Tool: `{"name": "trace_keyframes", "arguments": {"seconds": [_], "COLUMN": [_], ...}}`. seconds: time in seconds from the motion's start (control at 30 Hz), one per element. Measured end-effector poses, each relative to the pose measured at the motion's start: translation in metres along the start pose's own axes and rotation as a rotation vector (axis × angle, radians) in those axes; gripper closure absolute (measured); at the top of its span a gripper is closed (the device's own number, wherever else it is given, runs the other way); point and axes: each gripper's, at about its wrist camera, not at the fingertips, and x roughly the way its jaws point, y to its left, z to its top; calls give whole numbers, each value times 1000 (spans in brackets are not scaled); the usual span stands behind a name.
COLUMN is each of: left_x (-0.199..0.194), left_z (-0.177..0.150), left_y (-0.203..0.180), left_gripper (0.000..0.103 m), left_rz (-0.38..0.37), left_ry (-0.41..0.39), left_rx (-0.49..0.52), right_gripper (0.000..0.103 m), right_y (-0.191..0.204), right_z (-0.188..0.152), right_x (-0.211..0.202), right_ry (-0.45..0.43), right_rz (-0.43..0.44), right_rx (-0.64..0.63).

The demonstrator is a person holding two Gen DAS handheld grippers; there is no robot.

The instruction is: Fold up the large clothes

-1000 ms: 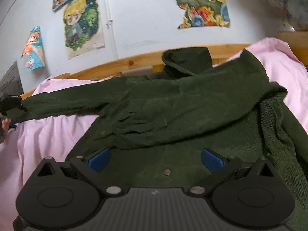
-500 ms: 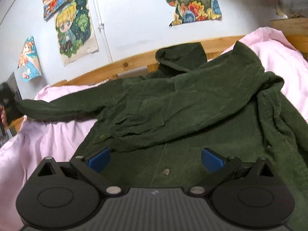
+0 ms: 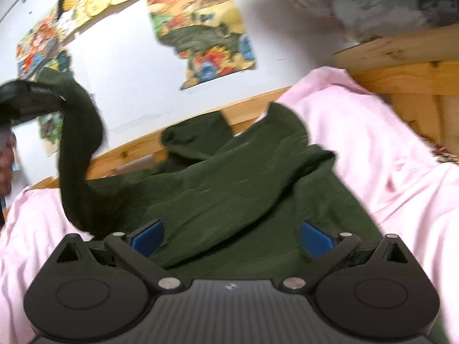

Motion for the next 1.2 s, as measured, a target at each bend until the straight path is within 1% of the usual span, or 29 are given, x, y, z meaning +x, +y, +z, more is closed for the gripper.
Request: {"name": "trace_keyframes", "arguments": {"seconds": [0.03, 0.07, 0.1, 0.13, 0.17, 0.2, 0.23, 0.27, 0.33, 0.37, 0.43, 0.5, 0.6, 0.63, 0.7, 0.77, 0.87, 0.93, 1.0, 1.1, 1.2], "left_x": [10, 18, 26, 29, 31, 31, 28, 24, 10, 5, -10, -19, -17, -14, -7, 7, 31, 50, 66, 82, 89], "left_z": [-9, -19, -31, -42, -52, -61, -70, -76, -86, -90, -96, -101, -107, -110, -114, -117, -123, -128, -133, -145, -156], "left_y": [-12, -22, -32, -38, -43, -45, -48, -48, -42, -39, -23, -1, 42, 59, 83, 104, 121, 132, 145, 162, 170], "left_gripper": [100, 93, 89, 83, 71, 62, 45, 33, 25, 25, 25, 25, 24, 24, 23, 20, 18, 17, 17, 16, 14], "left_rz": [-36, -72, -116, -153, -190, -215, -240, -255, -259, -257, -215, -142, 18, 73, 146, 205, 281, 345, 374, 364, 335], "left_ry": [42, 91, 151, 192, 238, 270, 297, 317, 343, 355, 384, 406, 441, 448, 447, 448, 462, 480, 479, 458, 453], "left_rx": [-13, -29, -49, -64, -76, -90, -102, -110, -113, -105, -80, -64, -82, -105, -133, -140, -123, -143, -197, -281, -316], "right_gripper": [0, 0, 0, 0, 0, 0, 0, 0, 0, 0, 0, 0, 0, 0, 0, 0, 0, 0, 0, 0, 0], "right_y": [-5, -10, -15, -20, -23, -26, -29, -30, -31, -31, -28, -27, -25, -24, -22, -20, -18, -15, -13, -7, 9], "right_z": [0, 1, 1, 1, 1, 1, 1, 1, 2, 2, 2, 1, -2, -4, -8, -10, -10, -8, -6, 0, 12], "right_x": [0, 0, 0, 0, -1, -1, -2, -3, -3, -3, -4, -3, 1, 3, 8, 16, 22, 23, 23, 25, 33], "right_ry": [-3, -6, -10, -14, -16, -18, -20, -21, -21, -22, -26, -25, -19, -12, 3, 25, 32, 25, 24, 27, 17], "right_rz": [-13, -26, -42, -54, -66, -76, -80, -80, -78, -74, -61, -46, -19, -19, -11, 6, 34, 40, 42, 37, 46], "right_rx": [3, 6, 10, 12, 17, 26, 33, 38, 46, 47, 45, 46, 45, 42, 35, 32, 17, -4, -21, -42, -71]}}
